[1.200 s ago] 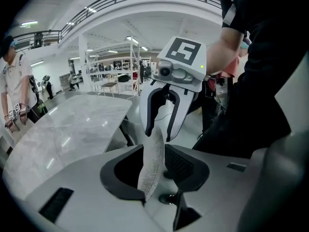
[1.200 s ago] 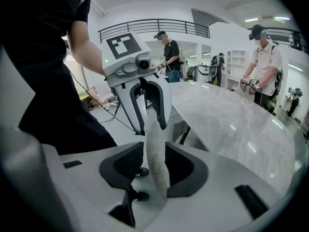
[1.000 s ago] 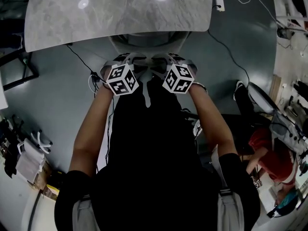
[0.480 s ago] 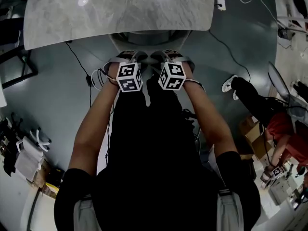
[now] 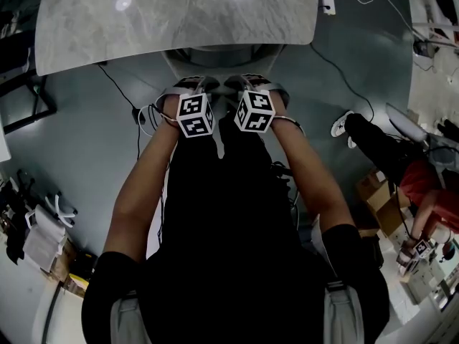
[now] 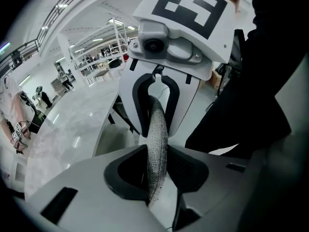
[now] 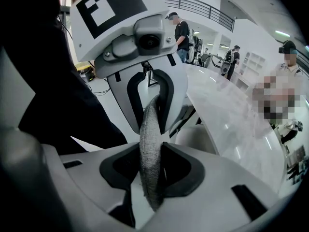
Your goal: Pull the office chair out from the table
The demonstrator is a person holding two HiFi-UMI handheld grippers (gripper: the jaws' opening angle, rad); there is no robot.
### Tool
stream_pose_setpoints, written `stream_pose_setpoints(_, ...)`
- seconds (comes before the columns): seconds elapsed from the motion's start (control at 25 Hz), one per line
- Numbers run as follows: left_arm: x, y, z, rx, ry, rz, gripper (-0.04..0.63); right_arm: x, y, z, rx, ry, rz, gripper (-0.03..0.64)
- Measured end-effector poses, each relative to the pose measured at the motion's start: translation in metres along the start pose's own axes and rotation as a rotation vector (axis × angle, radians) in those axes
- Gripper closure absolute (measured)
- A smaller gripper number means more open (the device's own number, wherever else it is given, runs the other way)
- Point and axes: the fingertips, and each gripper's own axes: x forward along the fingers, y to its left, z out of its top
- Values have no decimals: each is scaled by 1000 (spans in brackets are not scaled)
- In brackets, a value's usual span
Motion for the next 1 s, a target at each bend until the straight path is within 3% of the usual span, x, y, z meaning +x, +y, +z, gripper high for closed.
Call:
stream_pose_setpoints(0.24,2,-1,-2,-5,9,-7,477,2,2,0,4,5,35,494)
stream_pose_setpoints(0.52,2,-5,-2,16,24,-16,500,2,5,0,-19,19,-3,516)
stream_pose_setpoints(1.0,0,-4,-2,8,46,-22,515,2,4,1,-8,7,21,529)
